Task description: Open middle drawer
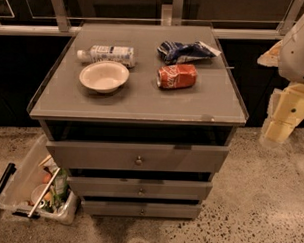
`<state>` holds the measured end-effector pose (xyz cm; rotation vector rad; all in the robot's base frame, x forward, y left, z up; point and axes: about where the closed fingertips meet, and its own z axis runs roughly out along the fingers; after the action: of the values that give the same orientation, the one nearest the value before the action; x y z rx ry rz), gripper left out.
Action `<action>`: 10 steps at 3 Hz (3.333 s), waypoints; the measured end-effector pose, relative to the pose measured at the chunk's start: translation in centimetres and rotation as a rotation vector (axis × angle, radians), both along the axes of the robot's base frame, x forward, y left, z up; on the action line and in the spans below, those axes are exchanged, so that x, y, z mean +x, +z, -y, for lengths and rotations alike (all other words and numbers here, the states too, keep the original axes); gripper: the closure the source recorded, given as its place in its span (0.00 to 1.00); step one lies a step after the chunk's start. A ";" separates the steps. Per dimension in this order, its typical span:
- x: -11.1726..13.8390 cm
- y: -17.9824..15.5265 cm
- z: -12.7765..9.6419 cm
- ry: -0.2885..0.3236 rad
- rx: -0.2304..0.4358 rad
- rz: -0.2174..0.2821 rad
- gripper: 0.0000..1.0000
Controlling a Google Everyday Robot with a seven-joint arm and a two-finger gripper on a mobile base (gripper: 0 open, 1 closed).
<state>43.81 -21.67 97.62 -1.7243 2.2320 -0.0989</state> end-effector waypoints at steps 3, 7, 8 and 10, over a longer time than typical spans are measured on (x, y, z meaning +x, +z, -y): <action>-3.4 -4.2 -1.1 0.104 0.038 0.051 0.00; -5.2 -11.9 -3.3 0.259 0.112 0.048 0.00; -4.8 -15.6 -4.6 0.315 0.155 0.053 0.00; -2.7 -22.8 -4.6 0.412 0.259 0.157 0.00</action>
Offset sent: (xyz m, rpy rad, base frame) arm -0.0283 -0.0046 -0.0401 0.0477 -0.0300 0.0549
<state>41.12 -17.09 74.86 -1.9114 1.6590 0.1378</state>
